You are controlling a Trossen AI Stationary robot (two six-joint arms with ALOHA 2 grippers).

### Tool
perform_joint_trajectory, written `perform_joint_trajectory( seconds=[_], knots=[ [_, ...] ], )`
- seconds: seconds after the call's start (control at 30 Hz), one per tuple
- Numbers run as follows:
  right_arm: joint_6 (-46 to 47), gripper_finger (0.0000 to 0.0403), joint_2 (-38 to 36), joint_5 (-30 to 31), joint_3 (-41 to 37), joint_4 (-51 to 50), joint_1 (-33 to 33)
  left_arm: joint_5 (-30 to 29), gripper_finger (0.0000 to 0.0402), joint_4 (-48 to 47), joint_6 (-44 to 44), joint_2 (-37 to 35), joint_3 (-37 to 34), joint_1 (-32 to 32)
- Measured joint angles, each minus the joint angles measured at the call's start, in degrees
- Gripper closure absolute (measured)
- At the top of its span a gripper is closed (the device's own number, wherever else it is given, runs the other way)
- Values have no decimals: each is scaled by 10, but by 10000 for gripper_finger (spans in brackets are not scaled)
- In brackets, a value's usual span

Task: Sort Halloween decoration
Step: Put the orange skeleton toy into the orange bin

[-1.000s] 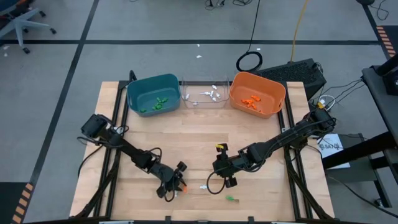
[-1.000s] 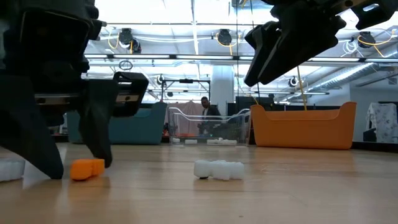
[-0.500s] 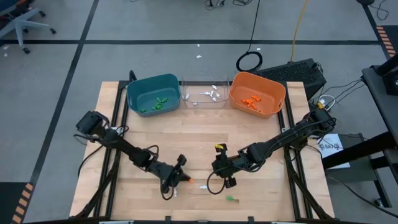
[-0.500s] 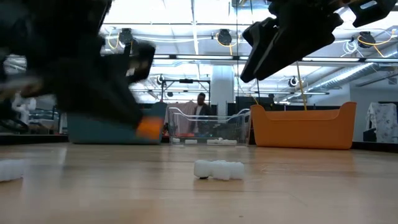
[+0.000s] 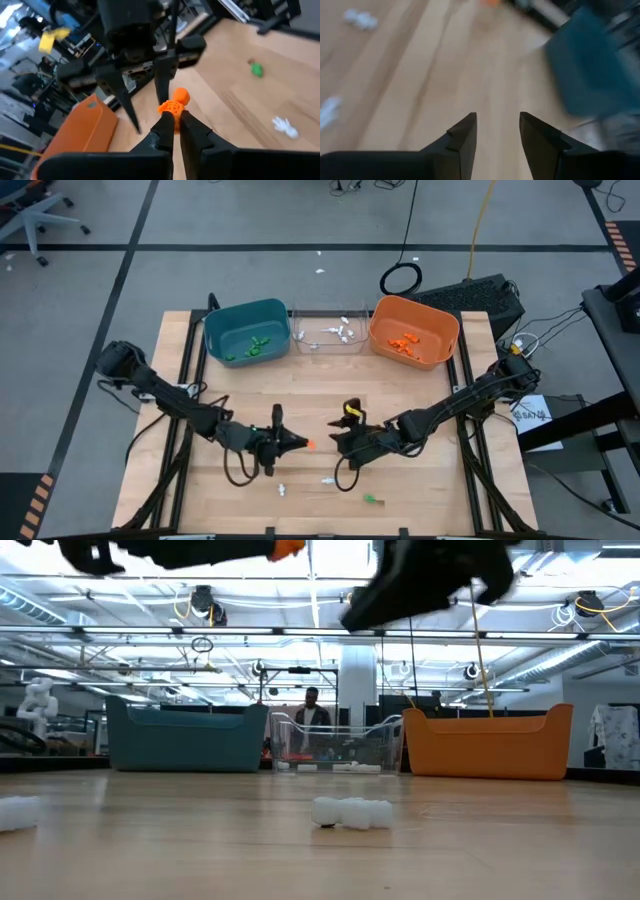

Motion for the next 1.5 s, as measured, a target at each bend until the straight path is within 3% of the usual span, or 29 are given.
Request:
perform_joint_trajectory(
  seconds=[0.1, 0.23, 0.43, 0.53, 0.7, 1.0, 1.13, 1.5],
  knots=[
    [-63, 271, 0, 36, 0, 61, 5, -1, 389, 0, -45, -11, 0, 5],
    [-199, 271, 12, 36, 0, 136, 14, -2, 389, 6, -117, -16, 0, 17],
    [-354, 271, 30, 39, 0, 186, 21, -2, 389, 7, -191, -16, 0, 25],
    [-396, 271, 32, 70, 0, 208, 27, -2, 389, 4, -219, -16, 0, 25],
    [-428, 271, 32, 108, 0, 225, 37, -2, 389, 0, -241, -16, 0, 23],
    [-457, 273, 32, 76, 0, 241, 44, 2, 389, -1, -276, -16, 0, 25],
    [-457, 288, 32, 34, 0, 240, 39, 11, 389, -1, -297, -16, 0, 27],
    [-456, 333, 32, 31, 0, 240, 30, 44, 389, -1, -300, -16, 0, 27]
  ],
)
